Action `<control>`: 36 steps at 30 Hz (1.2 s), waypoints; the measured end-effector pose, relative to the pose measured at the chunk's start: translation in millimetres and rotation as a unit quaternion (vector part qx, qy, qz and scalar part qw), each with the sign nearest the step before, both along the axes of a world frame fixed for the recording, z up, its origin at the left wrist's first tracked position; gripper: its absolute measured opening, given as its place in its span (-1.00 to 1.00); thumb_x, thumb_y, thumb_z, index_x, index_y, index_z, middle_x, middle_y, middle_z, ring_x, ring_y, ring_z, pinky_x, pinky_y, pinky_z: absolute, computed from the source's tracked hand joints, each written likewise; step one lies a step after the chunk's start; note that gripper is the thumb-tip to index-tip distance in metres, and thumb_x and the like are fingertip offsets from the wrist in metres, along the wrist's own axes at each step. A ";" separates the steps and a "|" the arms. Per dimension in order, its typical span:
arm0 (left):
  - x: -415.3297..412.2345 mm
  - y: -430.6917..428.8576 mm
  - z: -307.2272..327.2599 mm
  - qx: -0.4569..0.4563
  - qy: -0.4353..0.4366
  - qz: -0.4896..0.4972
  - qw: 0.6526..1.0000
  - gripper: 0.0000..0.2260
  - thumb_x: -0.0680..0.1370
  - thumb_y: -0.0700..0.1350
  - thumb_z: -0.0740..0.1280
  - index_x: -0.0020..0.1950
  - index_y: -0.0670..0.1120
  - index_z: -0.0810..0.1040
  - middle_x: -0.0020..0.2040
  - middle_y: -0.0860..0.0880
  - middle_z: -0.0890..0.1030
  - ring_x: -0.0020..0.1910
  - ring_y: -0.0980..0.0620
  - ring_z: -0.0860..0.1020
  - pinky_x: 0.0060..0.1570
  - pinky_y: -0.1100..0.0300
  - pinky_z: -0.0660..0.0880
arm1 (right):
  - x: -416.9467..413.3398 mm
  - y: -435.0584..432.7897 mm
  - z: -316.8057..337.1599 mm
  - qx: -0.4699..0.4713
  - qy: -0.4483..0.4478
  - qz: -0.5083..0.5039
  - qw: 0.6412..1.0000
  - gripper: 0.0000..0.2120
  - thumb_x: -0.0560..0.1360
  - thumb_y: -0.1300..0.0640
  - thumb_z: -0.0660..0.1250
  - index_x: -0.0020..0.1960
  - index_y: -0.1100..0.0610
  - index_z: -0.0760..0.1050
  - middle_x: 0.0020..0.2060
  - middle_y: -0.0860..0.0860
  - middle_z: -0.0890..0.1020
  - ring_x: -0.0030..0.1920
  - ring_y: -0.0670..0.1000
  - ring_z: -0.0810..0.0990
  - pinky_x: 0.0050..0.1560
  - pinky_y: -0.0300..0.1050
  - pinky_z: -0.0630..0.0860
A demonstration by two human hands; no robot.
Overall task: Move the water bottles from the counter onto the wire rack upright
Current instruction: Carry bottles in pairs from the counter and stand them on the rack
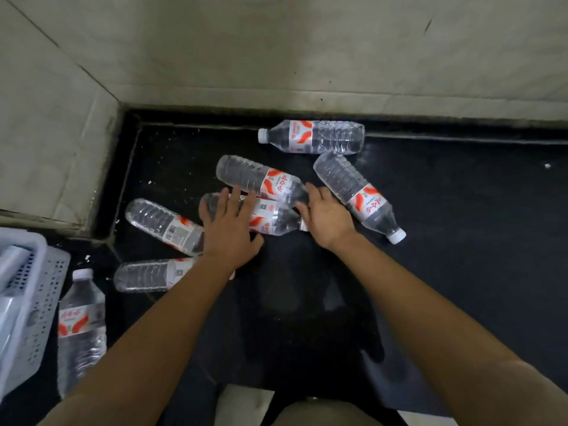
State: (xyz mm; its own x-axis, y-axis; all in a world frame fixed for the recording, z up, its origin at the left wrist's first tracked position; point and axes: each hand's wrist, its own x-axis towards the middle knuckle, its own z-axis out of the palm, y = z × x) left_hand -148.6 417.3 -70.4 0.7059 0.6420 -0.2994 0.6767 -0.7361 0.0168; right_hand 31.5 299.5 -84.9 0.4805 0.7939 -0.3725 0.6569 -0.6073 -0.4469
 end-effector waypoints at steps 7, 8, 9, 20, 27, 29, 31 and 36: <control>44.3 24.3 3.7 -0.022 0.070 -0.003 0.997 -0.17 0.36 0.25 0.45 0.54 0.02 0.23 0.51 -0.17 0.32 0.55 -0.21 0.20 0.47 -0.45 -0.11 | 7.7 -15.0 1.2 -0.013 -0.014 -0.042 0.999 -0.52 0.70 -0.12 0.08 0.48 0.17 0.28 0.32 0.20 0.50 0.24 0.24 0.56 0.15 0.08 0.48; 51.4 28.0 3.9 -0.025 0.080 -0.005 0.996 -0.17 0.35 0.25 0.47 0.51 0.01 0.25 0.46 -0.17 0.36 0.50 -0.22 0.26 0.46 -0.46 -0.08 | 9.4 -20.6 0.4 -0.009 -0.030 -0.042 0.999 -0.52 0.70 -0.12 0.08 0.48 0.17 0.28 0.32 0.20 0.51 0.24 0.24 0.57 0.17 0.07 0.47; 57.8 30.8 4.0 -0.027 0.095 -0.009 0.995 -0.16 0.33 0.25 0.48 0.50 0.00 0.25 0.44 -0.17 0.38 0.47 -0.22 0.29 0.46 -0.46 -0.06 | 10.9 -26.5 -1.4 -0.006 -0.045 -0.037 0.998 -0.51 0.70 -0.11 0.09 0.50 0.18 0.27 0.32 0.20 0.51 0.24 0.23 0.56 0.20 0.07 0.46; 48.1 21.4 -3.9 -0.021 0.036 -0.030 0.999 -0.29 0.29 0.19 0.53 0.37 0.06 0.40 0.32 -0.10 0.46 0.39 -0.20 0.35 0.45 -0.43 -0.06 | -4.3 -71.8 -7.8 -0.005 0.010 -0.079 0.997 -0.50 0.61 0.05 0.23 0.47 0.20 0.21 0.37 0.18 0.42 0.33 0.22 0.46 0.19 0.12 0.47; 21.3 -16.8 -12.1 -0.023 -0.072 -0.013 0.997 -0.41 0.30 0.22 0.48 0.28 0.05 0.55 0.24 -0.12 0.53 0.32 -0.24 0.41 0.44 -0.44 -0.08 | -8.3 -53.1 -5.2 -0.001 -0.010 -0.094 0.996 -0.55 0.70 0.03 0.11 0.53 0.13 0.15 0.38 0.21 0.39 0.24 0.27 0.54 0.11 0.18 0.50; 7.3 -22.2 -16.3 -0.027 -0.133 -0.010 0.991 -0.42 0.24 0.24 0.43 0.21 0.04 0.62 0.18 -0.12 0.58 0.27 -0.25 0.45 0.43 -0.46 -0.06 | -14.4 -67.5 -1.0 -0.013 0.000 -0.091 0.996 -0.60 0.70 0.02 0.10 0.47 0.17 0.22 0.33 0.19 0.43 0.22 0.26 0.54 0.12 0.16 0.48; -2.9 -26.4 -15.4 -0.059 -0.167 0.012 0.984 -0.38 0.19 0.23 0.47 0.22 0.07 0.62 0.19 -0.08 0.58 0.29 -0.22 0.45 0.44 -0.43 -0.03 | -21.8 -91.9 2.0 -0.016 0.028 -0.106 0.994 -0.62 0.69 0.02 0.11 0.44 0.18 0.25 0.32 0.19 0.45 0.23 0.26 0.53 0.17 0.14 0.47; -8.6 -51.7 17.1 -0.251 -0.379 0.239 0.858 -0.46 0.25 0.03 0.62 0.18 0.12 0.55 0.11 0.04 0.64 0.14 -0.06 0.61 0.26 -0.14 0.49 | -27.3 -165.9 37.0 0.090 0.064 -0.153 0.982 -0.74 0.62 0.11 0.30 0.28 0.16 0.47 0.15 0.12 0.60 0.16 0.15 0.58 0.14 -0.09 0.44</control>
State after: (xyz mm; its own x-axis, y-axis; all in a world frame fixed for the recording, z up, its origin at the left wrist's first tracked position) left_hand -157.2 365.6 -53.4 0.5117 0.8370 -0.1937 0.5545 -0.1495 0.8187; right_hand 4.2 133.6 -47.8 0.6650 0.6786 -0.3119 0.3875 -0.6704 -0.6328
